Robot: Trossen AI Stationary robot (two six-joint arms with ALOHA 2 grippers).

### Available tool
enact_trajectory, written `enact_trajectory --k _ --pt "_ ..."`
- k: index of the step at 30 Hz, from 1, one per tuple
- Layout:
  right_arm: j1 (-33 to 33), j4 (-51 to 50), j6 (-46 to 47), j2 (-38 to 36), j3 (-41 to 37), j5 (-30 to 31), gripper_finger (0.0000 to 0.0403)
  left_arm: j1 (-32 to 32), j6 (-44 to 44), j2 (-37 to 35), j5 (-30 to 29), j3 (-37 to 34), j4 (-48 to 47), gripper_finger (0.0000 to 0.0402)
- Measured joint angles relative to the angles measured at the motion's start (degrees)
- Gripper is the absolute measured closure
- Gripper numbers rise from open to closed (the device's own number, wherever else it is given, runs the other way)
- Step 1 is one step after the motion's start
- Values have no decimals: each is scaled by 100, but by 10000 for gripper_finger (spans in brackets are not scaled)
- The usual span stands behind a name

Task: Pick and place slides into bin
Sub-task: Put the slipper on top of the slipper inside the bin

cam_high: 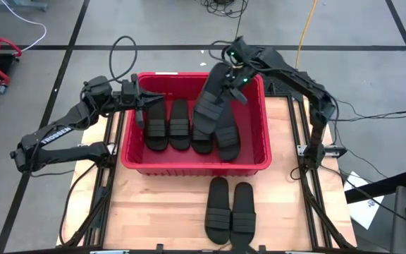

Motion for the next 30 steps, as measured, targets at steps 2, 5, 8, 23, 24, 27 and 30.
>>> enact_trajectory --k 2,5,8,23,24,27,30 --pt "-1 -4 -158 223 22 -75 397 0 49 5 -17 0 3 378" --pt "4 -29 -285 486 22 -371 399 0 -96 3 -99 0 2 378" --pt "84 -187 -678 616 22 -297 399 0 -397 5 -200 0 1 378" --pt "759 -693 -2383 836 27 1156 400 0 -445 10 -218 0 -46 378" --pt "807 -626 -2399 850 27 1206 400 0 -445 14 -218 0 -51 378" --pt "899 -478 -2368 957 30 1157 400 0 -440 16 -220 0 -59 378" --pt "952 -318 -2195 1021 17 1212 400 0 -440 16 -221 0 -101 378"
